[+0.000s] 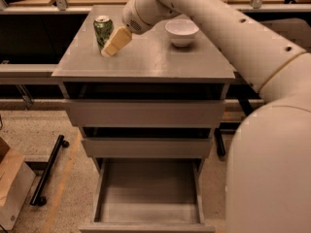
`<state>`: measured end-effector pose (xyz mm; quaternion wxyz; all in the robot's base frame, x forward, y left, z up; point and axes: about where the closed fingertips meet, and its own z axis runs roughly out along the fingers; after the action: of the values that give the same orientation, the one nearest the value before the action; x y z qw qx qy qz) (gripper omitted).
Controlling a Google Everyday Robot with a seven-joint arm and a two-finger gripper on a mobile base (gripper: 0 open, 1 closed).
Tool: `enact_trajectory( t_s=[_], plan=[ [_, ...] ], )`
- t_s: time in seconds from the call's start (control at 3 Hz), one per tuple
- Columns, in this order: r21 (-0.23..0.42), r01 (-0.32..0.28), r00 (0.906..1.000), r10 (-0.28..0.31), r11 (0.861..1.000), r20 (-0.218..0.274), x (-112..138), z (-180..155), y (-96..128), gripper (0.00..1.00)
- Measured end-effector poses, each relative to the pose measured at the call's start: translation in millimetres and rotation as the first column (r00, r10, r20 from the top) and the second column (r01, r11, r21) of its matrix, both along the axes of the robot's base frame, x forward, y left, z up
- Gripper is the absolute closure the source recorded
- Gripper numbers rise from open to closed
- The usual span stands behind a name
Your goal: Place green can into bottom drawer
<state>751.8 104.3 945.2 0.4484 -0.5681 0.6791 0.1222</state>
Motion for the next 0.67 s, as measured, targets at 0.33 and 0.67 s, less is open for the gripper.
enact_trajectory(
  t_s=[0.33, 0.67],
  plan=[
    [0.049, 0.022, 0.9994, -0.021, 0.999, -0.026, 34.5, -22.4, 25.5, 0.0],
    [0.097, 0.01, 0.9987, -0.005, 0.995, -0.051, 59.6, -44.3, 55.8, 0.0]
  ],
)
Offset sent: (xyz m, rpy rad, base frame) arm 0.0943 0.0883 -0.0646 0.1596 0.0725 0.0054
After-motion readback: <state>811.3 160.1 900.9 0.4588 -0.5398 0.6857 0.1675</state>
